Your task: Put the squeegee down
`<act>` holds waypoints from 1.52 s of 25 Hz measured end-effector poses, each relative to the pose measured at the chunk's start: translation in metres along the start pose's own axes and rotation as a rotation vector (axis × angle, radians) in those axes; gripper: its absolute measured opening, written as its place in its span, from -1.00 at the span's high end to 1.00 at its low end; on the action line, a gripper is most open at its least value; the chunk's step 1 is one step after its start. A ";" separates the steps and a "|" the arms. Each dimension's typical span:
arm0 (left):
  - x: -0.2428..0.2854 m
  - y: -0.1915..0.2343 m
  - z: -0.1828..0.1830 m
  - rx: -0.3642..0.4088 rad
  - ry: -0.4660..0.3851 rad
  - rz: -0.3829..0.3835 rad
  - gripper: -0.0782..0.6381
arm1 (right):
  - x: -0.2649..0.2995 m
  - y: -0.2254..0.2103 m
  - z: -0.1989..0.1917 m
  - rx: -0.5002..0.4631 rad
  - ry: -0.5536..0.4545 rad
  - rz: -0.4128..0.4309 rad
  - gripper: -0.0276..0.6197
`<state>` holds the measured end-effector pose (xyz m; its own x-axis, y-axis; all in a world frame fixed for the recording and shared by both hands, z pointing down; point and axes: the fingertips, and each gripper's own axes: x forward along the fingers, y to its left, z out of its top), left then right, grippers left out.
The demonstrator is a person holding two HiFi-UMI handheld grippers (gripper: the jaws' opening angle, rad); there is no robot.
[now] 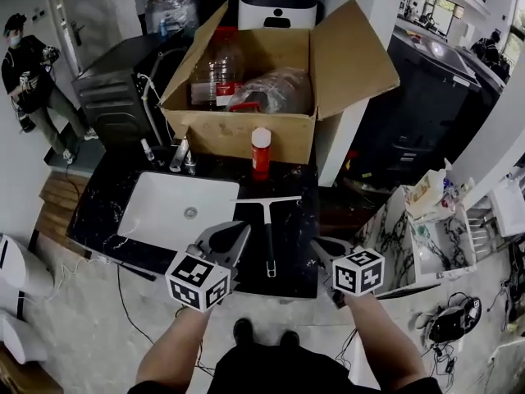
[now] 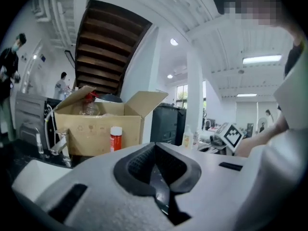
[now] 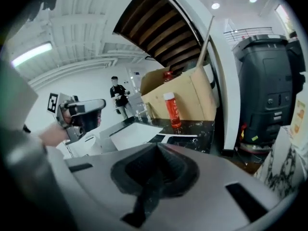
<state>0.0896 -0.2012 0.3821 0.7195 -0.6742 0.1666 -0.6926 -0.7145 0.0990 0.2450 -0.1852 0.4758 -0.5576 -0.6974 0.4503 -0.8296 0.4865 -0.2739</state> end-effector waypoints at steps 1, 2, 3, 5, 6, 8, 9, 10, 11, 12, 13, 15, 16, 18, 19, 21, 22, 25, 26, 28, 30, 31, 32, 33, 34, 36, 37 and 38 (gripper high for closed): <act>0.005 -0.007 -0.002 0.025 0.020 0.028 0.76 | -0.007 0.002 0.002 -0.029 -0.005 0.020 0.89; 0.009 -0.016 -0.004 0.034 0.037 0.040 0.76 | -0.014 0.003 0.002 -0.049 -0.012 0.036 0.89; 0.013 -0.028 -0.006 0.023 0.045 0.032 0.76 | -0.022 0.002 0.002 -0.057 -0.021 0.047 0.89; 0.017 -0.052 -0.007 -0.007 0.036 0.000 0.76 | -0.036 0.002 0.000 -0.075 -0.038 0.055 0.90; 0.017 -0.061 -0.006 -0.007 0.030 -0.002 0.76 | -0.042 0.003 -0.003 -0.099 -0.041 0.057 0.90; 0.017 -0.069 -0.001 -0.001 0.024 0.012 0.76 | -0.052 0.011 -0.008 -0.159 -0.034 0.078 0.90; 0.017 -0.071 0.003 -0.007 0.020 0.019 0.76 | -0.056 0.016 -0.011 -0.187 -0.029 0.097 0.90; 0.017 -0.073 0.007 -0.017 0.010 0.025 0.76 | -0.059 0.020 -0.012 -0.206 -0.026 0.117 0.90; 0.016 -0.075 0.012 -0.024 -0.003 0.033 0.76 | -0.063 0.023 -0.013 -0.215 -0.027 0.135 0.90; 0.014 -0.078 0.017 -0.023 -0.018 0.046 0.76 | -0.066 0.025 -0.012 -0.214 -0.033 0.149 0.90; 0.012 -0.080 0.020 -0.014 -0.032 0.063 0.76 | -0.069 0.025 -0.011 -0.209 -0.043 0.156 0.90; 0.007 -0.085 0.024 0.004 -0.055 0.094 0.76 | -0.077 0.021 -0.007 -0.210 -0.063 0.148 0.90; 0.004 -0.087 0.024 0.001 -0.065 0.104 0.76 | -0.082 0.018 -0.005 -0.217 -0.074 0.135 0.90; 0.000 -0.089 0.021 -0.010 -0.081 0.118 0.76 | -0.094 0.009 0.001 -0.223 -0.111 0.090 0.90; -0.001 -0.087 0.019 -0.002 -0.082 0.128 0.76 | -0.099 0.003 0.005 -0.217 -0.136 0.063 0.90; -0.003 -0.078 0.012 0.051 -0.058 0.154 0.76 | -0.105 -0.008 0.012 -0.187 -0.179 0.015 0.90; -0.003 -0.071 0.010 0.080 -0.041 0.165 0.76 | -0.106 -0.011 0.015 -0.175 -0.191 -0.003 0.90; -0.006 -0.049 0.016 0.117 -0.019 0.181 0.76 | -0.105 -0.014 0.031 -0.190 -0.214 -0.037 0.90; -0.008 -0.042 0.019 0.117 -0.020 0.184 0.76 | -0.104 -0.012 0.040 -0.198 -0.229 -0.045 0.90; -0.011 -0.031 0.024 0.110 -0.024 0.179 0.76 | -0.106 -0.006 0.059 -0.194 -0.277 -0.057 0.90; -0.016 -0.022 0.025 0.112 -0.024 0.167 0.76 | -0.108 0.005 0.074 -0.165 -0.330 -0.057 0.90; -0.019 -0.018 0.024 0.116 -0.021 0.165 0.76 | -0.107 0.012 0.079 -0.153 -0.348 -0.052 0.90; -0.022 -0.014 0.022 0.118 -0.017 0.166 0.76 | -0.106 0.019 0.081 -0.151 -0.357 -0.047 0.90; -0.025 -0.009 0.022 0.115 -0.016 0.171 0.76 | -0.104 0.026 0.082 -0.161 -0.359 -0.045 0.90; -0.028 -0.004 0.021 0.107 -0.020 0.175 0.76 | -0.102 0.032 0.083 -0.177 -0.357 -0.048 0.90; -0.033 0.004 0.021 0.084 -0.036 0.183 0.76 | -0.099 0.036 0.085 -0.195 -0.357 -0.068 0.90; -0.035 0.008 0.022 0.074 -0.043 0.186 0.76 | -0.097 0.037 0.086 -0.196 -0.360 -0.080 0.90; -0.036 0.011 0.021 0.065 -0.048 0.189 0.76 | -0.096 0.037 0.087 -0.195 -0.363 -0.091 0.90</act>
<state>0.0570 -0.1883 0.3560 0.5800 -0.8042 0.1295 -0.8115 -0.5843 0.0066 0.2654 -0.1464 0.3485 -0.4850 -0.8653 0.1268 -0.8745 0.4806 -0.0654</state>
